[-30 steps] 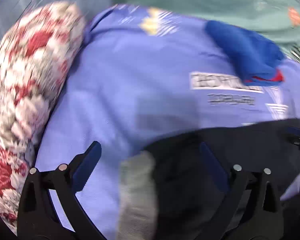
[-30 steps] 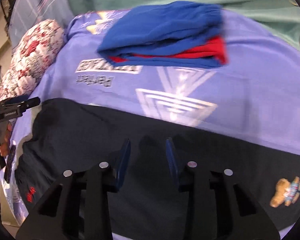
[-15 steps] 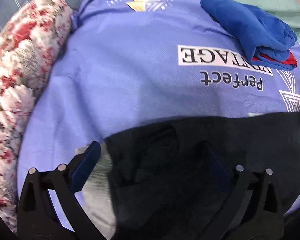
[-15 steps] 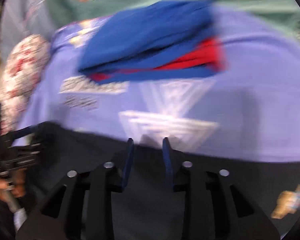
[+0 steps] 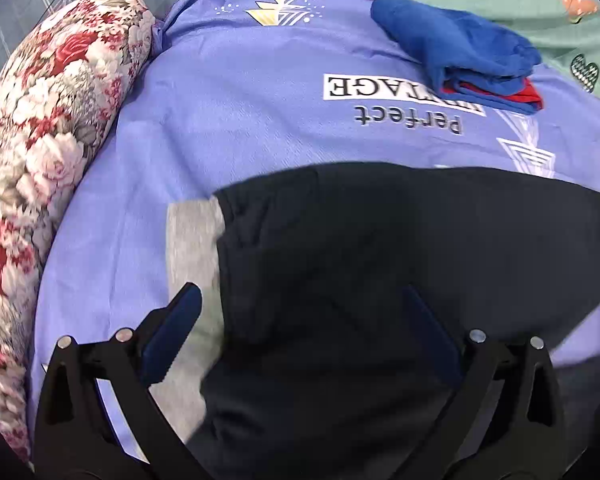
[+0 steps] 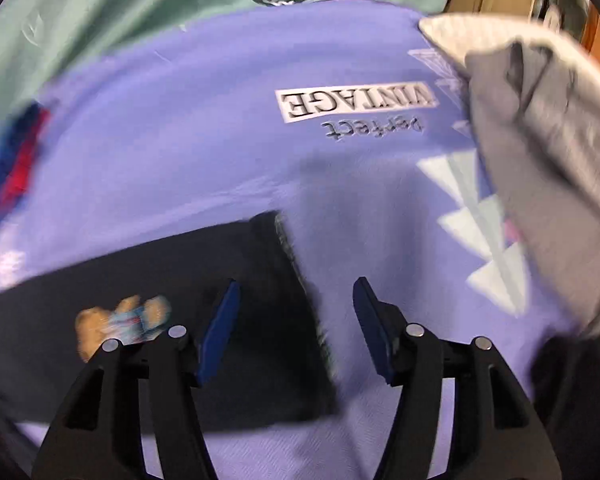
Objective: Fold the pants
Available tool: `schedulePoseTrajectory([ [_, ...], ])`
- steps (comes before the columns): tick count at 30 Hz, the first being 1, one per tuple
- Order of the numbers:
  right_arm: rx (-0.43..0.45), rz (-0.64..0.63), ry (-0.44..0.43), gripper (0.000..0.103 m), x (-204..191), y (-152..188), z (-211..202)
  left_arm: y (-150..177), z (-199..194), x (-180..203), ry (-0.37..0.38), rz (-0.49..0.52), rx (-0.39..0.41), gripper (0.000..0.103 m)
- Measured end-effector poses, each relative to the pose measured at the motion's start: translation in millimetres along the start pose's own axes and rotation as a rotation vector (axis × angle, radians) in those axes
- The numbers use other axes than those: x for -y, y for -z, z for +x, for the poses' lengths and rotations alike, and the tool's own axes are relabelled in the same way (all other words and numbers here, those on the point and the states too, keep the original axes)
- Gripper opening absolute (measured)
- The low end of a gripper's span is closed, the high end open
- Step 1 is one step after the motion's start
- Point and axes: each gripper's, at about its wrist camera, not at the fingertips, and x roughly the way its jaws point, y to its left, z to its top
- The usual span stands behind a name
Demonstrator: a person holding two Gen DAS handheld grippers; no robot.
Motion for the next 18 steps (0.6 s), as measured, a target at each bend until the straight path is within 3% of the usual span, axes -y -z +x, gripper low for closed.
schedulePoseTrajectory([
  [1, -0.015, -0.004, -0.133, 0.061, 2, 14, -15, 7, -8, 2, 0.003, 0.006, 0.012, 0.101],
  [2, -0.013, -0.024, -0.205, 0.061, 1, 30, -32, 16, -19, 4, 0.001, 0.020, 0.026, 0.101],
  [4, -0.024, -0.090, -0.295, 0.061, -3, 58, -56, 32, -33, 8, 0.013, 0.042, 0.042, 0.101],
  [6, -0.091, -0.209, -0.405, 0.061, -10, 104, -78, 52, -43, 13, 0.039, 0.062, 0.032, 0.101],
  [10, -0.262, -0.334, -0.323, 0.060, -10, 164, -66, 83, -37, 22, 0.045, 0.086, -0.035, 0.101],
  [12, -0.235, -0.321, -0.326, 0.057, 10, 172, -68, 97, -27, 24, 0.034, 0.095, -0.079, 0.101],
  [14, -0.188, -0.191, -0.230, 0.057, 53, 164, -72, 106, -16, 18, 0.043, 0.071, -0.116, 0.101],
  [16, -0.162, -0.039, -0.200, 0.034, 85, 158, -76, 110, -16, 11, 0.076, 0.023, -0.119, 0.101],
  [18, -0.105, -0.071, -0.106, 0.037, 77, 162, -90, 111, -19, 8, 0.075, 0.014, -0.122, 0.101],
])
